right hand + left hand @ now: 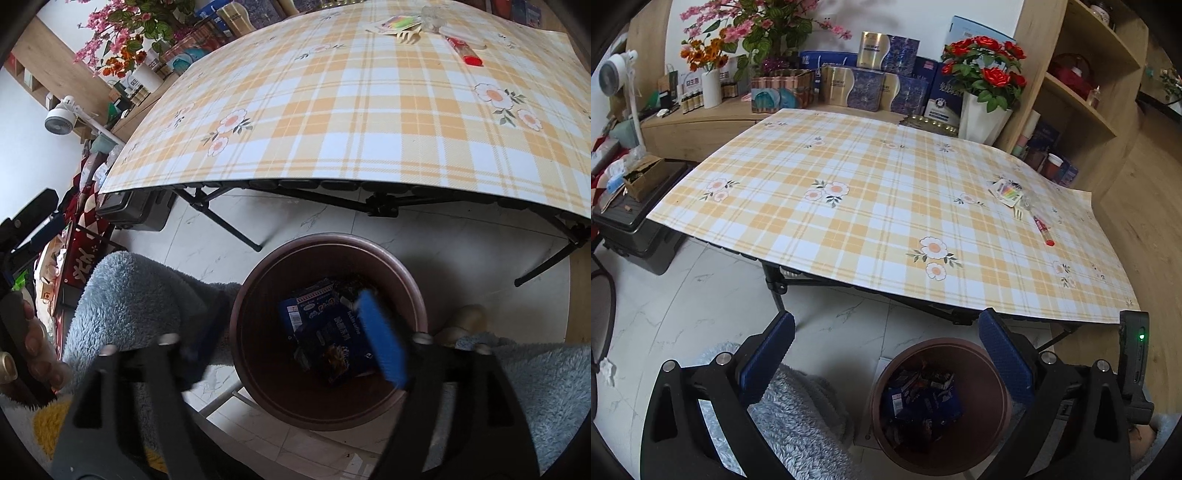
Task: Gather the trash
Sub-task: 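Move both tools back over the table toward the remaining trash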
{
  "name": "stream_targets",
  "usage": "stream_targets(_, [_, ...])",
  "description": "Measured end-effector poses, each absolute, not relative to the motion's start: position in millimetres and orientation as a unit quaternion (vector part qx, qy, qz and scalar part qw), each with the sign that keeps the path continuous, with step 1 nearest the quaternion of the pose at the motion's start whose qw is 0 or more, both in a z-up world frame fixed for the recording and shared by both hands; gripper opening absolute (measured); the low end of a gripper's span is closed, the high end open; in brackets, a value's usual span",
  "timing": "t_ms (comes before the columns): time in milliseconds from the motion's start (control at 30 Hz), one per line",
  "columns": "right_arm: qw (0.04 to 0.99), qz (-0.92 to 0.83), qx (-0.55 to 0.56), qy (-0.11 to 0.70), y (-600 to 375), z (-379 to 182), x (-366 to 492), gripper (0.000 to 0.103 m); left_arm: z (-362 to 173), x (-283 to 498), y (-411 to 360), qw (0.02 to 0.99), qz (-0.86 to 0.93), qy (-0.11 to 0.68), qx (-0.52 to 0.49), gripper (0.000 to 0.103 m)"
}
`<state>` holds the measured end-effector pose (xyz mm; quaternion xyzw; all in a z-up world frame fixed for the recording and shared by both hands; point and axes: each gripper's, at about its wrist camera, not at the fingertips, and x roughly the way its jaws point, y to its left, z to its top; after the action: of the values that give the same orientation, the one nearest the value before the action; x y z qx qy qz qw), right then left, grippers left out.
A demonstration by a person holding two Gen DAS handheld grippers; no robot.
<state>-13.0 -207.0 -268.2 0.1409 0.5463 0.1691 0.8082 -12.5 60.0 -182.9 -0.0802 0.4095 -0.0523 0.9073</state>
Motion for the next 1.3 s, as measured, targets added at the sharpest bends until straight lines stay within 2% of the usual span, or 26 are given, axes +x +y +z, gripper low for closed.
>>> stream_targets(33, [0.810, 0.166, 0.142, 0.544, -208.6, -266.6, -13.2, 0.096, -183.3, -12.4, 60.5, 0.907, -0.052, 0.411, -0.081, 0.097])
stream_targets(133, [0.817, 0.159, 0.142, 0.535, -212.8, -261.7, -11.2, 0.097, -182.8, -13.7, 60.1, 0.908, -0.048, 0.408, -0.077, 0.097])
stream_targets(500, [0.848, 0.132, 0.136, 0.494, -238.4, -235.1, 0.6, 0.097, -182.2, -11.0, 62.2, 0.911, -0.056, 0.401, -0.083, 0.097])
stream_targets(867, [0.873, 0.090, 0.109, 0.466, -269.3, -222.6, 10.6, 0.097, -174.2, 5.0, 37.8, 0.915, -0.103, 0.389, -0.025, 0.097])
stream_targets(1300, [0.878, 0.094, 0.085, 0.463, -295.6, -211.3, 44.5, 0.097, -164.5, 75.8, 19.8, 0.904, -0.143, 0.402, -0.030, 0.097])
